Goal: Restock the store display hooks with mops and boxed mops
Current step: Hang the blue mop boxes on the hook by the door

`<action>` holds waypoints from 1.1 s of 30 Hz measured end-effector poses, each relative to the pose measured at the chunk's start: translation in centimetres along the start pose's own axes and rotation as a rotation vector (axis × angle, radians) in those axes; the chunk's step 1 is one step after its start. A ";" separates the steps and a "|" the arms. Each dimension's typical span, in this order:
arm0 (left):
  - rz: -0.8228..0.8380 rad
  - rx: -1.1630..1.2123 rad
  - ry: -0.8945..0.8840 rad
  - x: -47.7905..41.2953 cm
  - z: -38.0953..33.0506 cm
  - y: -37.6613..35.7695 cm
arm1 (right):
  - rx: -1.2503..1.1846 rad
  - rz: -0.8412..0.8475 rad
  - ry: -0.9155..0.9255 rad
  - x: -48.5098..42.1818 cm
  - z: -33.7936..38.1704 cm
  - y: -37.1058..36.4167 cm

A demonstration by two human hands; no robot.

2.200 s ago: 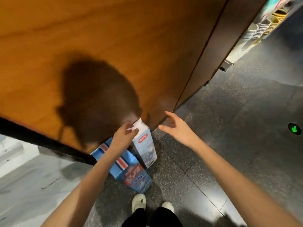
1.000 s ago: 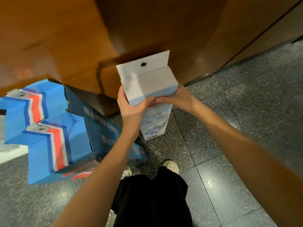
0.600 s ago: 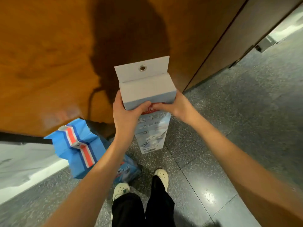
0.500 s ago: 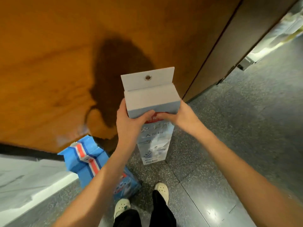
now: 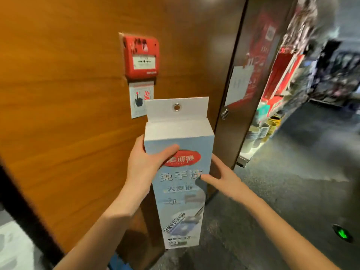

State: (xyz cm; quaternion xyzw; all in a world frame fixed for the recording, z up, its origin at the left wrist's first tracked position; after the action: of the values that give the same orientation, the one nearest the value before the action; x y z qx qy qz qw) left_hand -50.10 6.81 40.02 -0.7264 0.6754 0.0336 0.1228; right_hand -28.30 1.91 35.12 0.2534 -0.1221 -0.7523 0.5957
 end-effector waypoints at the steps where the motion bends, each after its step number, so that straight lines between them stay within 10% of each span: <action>1: -0.003 0.010 -0.015 0.3 -1.7 0.7 | -0.009 -0.009 0.027 0.4 0.8 -0.2; 18: -0.296 -0.188 -0.200 11.9 -23.3 18.6 | -0.304 -0.138 0.498 9.2 23.7 -10.7; 33: -0.333 -0.429 -0.254 12.2 -28.2 36.4 | -0.378 0.012 0.526 8.9 34.2 -25.6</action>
State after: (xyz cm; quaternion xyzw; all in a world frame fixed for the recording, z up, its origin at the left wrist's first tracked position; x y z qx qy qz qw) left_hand -88.31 -13.48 59.80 -0.8265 0.5036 0.2455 0.0538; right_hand -69.13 -4.02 49.42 0.3232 0.1764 -0.6670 0.6477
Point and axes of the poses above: each hand's wrist, its own x-axis away from the middle knuckle, its own y-axis out of the back of the hand, z = x × y, the point moved 5 cm from there along -x, towards the middle knuckle, and after that the axes turned 10 degrees about -z, right-handed, at the moved point
